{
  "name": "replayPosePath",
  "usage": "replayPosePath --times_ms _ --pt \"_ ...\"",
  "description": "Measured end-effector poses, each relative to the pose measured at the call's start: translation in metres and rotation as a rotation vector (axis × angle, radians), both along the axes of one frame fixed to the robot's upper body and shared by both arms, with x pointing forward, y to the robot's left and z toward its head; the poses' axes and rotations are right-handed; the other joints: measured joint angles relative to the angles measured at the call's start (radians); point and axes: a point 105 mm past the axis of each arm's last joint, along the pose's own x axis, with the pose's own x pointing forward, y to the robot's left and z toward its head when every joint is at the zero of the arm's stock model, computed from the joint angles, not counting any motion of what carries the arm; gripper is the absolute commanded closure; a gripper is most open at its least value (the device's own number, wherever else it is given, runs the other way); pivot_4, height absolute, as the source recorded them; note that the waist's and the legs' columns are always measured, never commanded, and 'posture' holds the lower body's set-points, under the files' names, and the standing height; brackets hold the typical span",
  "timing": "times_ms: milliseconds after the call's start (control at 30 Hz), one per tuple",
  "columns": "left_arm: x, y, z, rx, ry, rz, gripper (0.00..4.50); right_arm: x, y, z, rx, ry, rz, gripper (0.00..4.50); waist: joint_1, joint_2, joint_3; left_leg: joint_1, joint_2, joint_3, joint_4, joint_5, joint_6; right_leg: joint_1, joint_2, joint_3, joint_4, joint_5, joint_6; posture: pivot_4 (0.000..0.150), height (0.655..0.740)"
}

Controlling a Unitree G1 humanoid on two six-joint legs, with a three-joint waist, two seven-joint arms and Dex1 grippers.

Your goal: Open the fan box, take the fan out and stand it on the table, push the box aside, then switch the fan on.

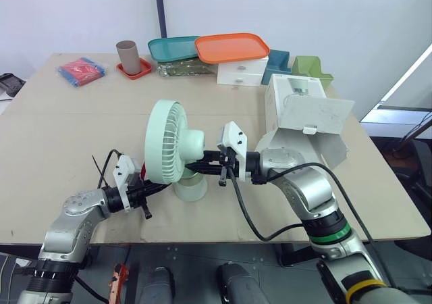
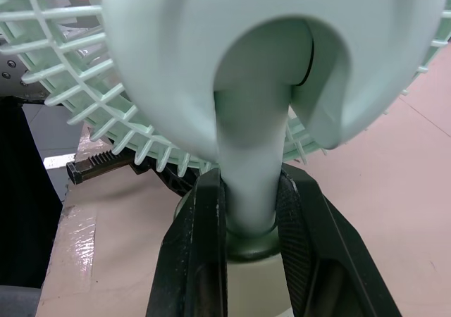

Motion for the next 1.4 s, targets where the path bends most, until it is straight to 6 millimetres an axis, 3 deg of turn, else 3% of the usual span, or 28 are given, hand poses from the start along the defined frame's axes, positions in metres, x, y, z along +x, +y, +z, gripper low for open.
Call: replayPosePath --times_ms 133,200,433,500,600,667,700,767,800,900,1100,1233,1400 --pt "-0.002 0.005 0.003 -0.008 0.012 0.012 4.39 0.000 0.001 0.000 0.001 0.002 0.005 4.10 -0.002 0.000 0.000 0.000 0.000 0.000 0.000 0.000 0.000 0.000 0.000 0.000 0.000 0.000 0.000 0.150 0.7400" --pt "-0.001 0.021 0.008 -0.007 0.025 0.067 4.39 0.001 0.001 0.000 0.001 0.006 0.005 4.10 -0.002 0.000 0.000 0.000 0.000 0.000 0.000 0.000 0.000 -0.001 0.000 0.000 0.001 0.000 -0.001 0.150 0.7400" --pt "-0.011 0.040 0.016 0.012 0.034 0.099 4.39 0.004 -0.001 0.001 0.003 0.018 0.011 4.10 -0.002 0.000 0.000 0.000 0.001 -0.001 -0.001 0.000 0.000 -0.001 0.000 -0.001 0.001 -0.001 -0.001 0.150 0.7400" --pt "-0.015 0.046 0.023 0.007 0.016 0.106 4.16 0.006 -0.002 0.002 0.004 0.021 0.009 4.10 -0.002 0.000 0.000 -0.001 0.001 -0.001 -0.001 0.000 0.000 -0.001 0.000 -0.001 0.001 -0.001 -0.002 0.150 0.7400" --pt "-0.025 0.048 0.031 -0.002 0.005 0.082 3.16 0.011 -0.008 0.005 0.000 0.018 -0.010 4.10 -0.002 0.000 0.000 0.000 0.001 -0.001 -0.001 0.000 0.000 -0.001 0.000 -0.001 0.001 -0.002 -0.002 0.150 0.7400" --pt "-0.037 0.049 0.036 -0.016 0.017 0.055 2.88 0.017 -0.014 0.005 -0.001 0.018 -0.036 4.10 -0.002 0.000 0.000 0.000 0.001 -0.001 -0.001 0.000 0.000 -0.001 0.000 -0.001 0.001 -0.002 -0.002 0.150 0.7400" --pt "-0.042 0.052 0.042 -0.021 0.006 0.059 2.38 0.021 -0.020 0.005 0.003 0.029 -0.053 4.10 -0.001 0.000 0.000 -0.001 0.001 -0.001 -0.001 0.000 0.000 -0.001 0.000 -0.001 0.001 -0.003 -0.002 0.150 0.7400" --pt "-0.045 0.058 0.053 -0.021 -0.025 0.072 1.79 0.025 -0.025 0.007 0.011 0.032 -0.066 4.10 -0.001 0.000 0.001 0.000 0.001 -0.001 -0.001 0.000 0.000 -0.001 0.000 -0.001 0.001 -0.005 -0.006 0.150 0.7400" --pt "-0.048 0.058 0.054 -0.026 -0.016 0.066 1.23 0.025 -0.026 0.009 0.026 0.035 -0.067 4.10 -0.001 0.000 0.001 0.000 0.001 -0.001 -0.001 0.000 0.000 -0.001 0.000 -0.001 0.001 -0.005 -0.006 0.150 0.7400" --pt "-0.055 0.053 0.055 -0.032 0.014 0.036 0.16 0.024 -0.025 0.017 0.057 0.034 -0.050 4.10 -0.002 0.000 0.001 0.000 0.001 -0.001 -0.002 0.000 0.000 -0.002 0.000 -0.001 0.001 -0.005 -0.007 0.150 0.7400" --pt "-0.058 0.052 0.061 -0.042 0.017 0.025 0.16 0.025 -0.029 0.026 0.099 0.040 -0.054 4.10 -0.002 0.001 0.001 0.000 0.001 0.000 -0.002 0.000 0.000 -0.002 0.000 -0.001 0.001 -0.005 -0.006 0.150 0.7400" --pt "-0.050 0.051 0.062 -0.041 -0.017 0.077 0.16 0.026 -0.029 0.027 0.106 0.034 -0.066 4.10 -0.001 0.001 0.001 0.000 0.001 -0.001 -0.002 0.000 0.000 -0.002 0.000 -0.001 0.001 -0.005 -0.007 0.150 0.7400" --pt "-0.049 0.049 0.055 -0.038 0.006 0.085 0.16 0.035 -0.017 0.035 0.111 0.008 -0.059 4.10 -0.009 0.001 0.001 0.000 0.001 0.000 -0.002 0.000 0.000 -0.002 0.001 -0.001 0.001 -0.003 -0.005 0.150 0.7400"
